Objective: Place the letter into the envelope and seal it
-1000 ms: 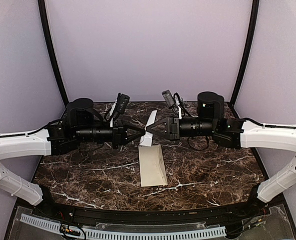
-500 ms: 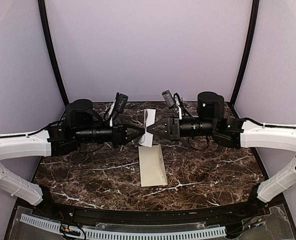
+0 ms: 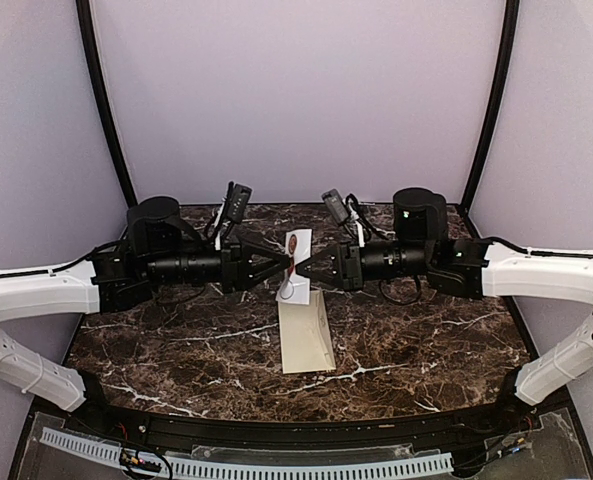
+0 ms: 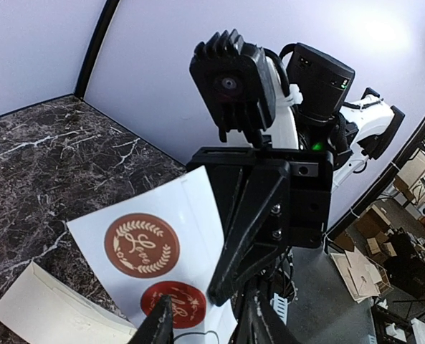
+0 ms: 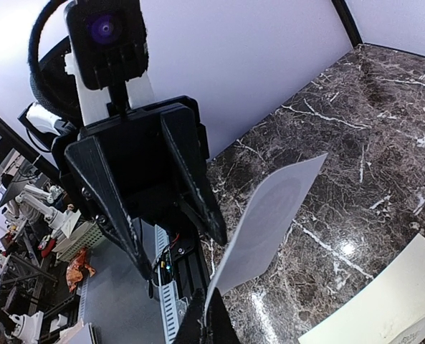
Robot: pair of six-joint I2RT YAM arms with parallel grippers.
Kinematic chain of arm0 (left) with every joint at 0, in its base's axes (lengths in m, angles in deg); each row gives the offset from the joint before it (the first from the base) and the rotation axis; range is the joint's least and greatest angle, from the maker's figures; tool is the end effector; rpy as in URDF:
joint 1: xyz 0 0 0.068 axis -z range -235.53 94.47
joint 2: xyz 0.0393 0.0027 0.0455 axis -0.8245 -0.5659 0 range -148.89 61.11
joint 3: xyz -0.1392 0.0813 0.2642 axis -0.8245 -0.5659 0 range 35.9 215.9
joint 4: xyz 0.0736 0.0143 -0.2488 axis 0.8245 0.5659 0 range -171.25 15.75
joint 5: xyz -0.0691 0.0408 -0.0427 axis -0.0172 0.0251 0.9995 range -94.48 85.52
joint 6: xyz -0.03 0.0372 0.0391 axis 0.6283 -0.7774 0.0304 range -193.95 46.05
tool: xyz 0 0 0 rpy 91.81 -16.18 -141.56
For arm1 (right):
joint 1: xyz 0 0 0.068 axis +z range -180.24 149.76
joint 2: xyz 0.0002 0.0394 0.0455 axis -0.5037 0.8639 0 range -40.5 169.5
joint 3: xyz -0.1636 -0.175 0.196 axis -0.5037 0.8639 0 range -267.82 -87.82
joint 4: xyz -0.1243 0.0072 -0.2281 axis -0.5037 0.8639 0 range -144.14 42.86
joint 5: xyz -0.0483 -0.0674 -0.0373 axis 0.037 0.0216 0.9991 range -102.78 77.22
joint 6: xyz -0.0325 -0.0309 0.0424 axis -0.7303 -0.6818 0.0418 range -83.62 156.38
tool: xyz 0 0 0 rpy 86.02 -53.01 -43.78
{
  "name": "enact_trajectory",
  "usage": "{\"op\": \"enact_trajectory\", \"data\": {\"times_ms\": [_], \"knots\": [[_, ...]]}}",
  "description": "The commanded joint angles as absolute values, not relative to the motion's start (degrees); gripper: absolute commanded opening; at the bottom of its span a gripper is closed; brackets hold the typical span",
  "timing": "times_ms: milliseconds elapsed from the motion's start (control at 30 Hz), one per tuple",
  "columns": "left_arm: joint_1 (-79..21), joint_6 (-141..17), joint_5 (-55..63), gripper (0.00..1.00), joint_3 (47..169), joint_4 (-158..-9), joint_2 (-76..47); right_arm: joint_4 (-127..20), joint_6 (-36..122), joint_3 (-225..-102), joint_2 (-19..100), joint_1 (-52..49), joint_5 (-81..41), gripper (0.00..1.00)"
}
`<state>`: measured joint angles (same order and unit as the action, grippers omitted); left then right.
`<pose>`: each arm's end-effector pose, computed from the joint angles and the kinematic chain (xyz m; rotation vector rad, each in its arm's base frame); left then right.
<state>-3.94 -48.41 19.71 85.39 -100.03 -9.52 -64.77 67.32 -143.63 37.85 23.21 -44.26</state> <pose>0.1620 -0.2351 0.3615 0.7477 1.6295 -1.3449 0.1698 0.2701 0.3478 -0.8291 1.8505 1.4896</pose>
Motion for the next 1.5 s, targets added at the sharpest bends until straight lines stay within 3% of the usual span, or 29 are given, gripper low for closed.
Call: {"op": "enact_trajectory", "data": {"times_ms": [0,200,400,600,933,1467], "knots": [[-3.73,-49.8,25.31,0.37,86.98,-99.02,-11.39,-66.09,66.44,-143.44,36.44,23.19,-45.01,0.0],[-3.59,-50.87,23.86,0.38,88.16,-97.81,-12.87,-66.25,66.53,-143.61,36.3,23.19,-45.85,0.0],[-3.59,-50.97,22.19,0.29,88.58,-97.92,-13.37,-66.78,66.49,-143.63,36.45,23.22,-47.32,0.0],[-3.62,-51.03,21.98,0.27,88.68,-98.29,-13.27,-66.59,66.19,-143.41,36.84,23.27,-47.98,0.0],[-3.63,-50.08,22.15,0.0,87.88,-100.01,-12.78,-65.9,65.29,-143.62,36.65,23.52,-48.78,0.0],[-3.6,-46.29,16.02,0.0,83.89,-102.45,-10.02,-63.46,63.6,-142.37,34.16,23.52,-45.31,0.0]]}}
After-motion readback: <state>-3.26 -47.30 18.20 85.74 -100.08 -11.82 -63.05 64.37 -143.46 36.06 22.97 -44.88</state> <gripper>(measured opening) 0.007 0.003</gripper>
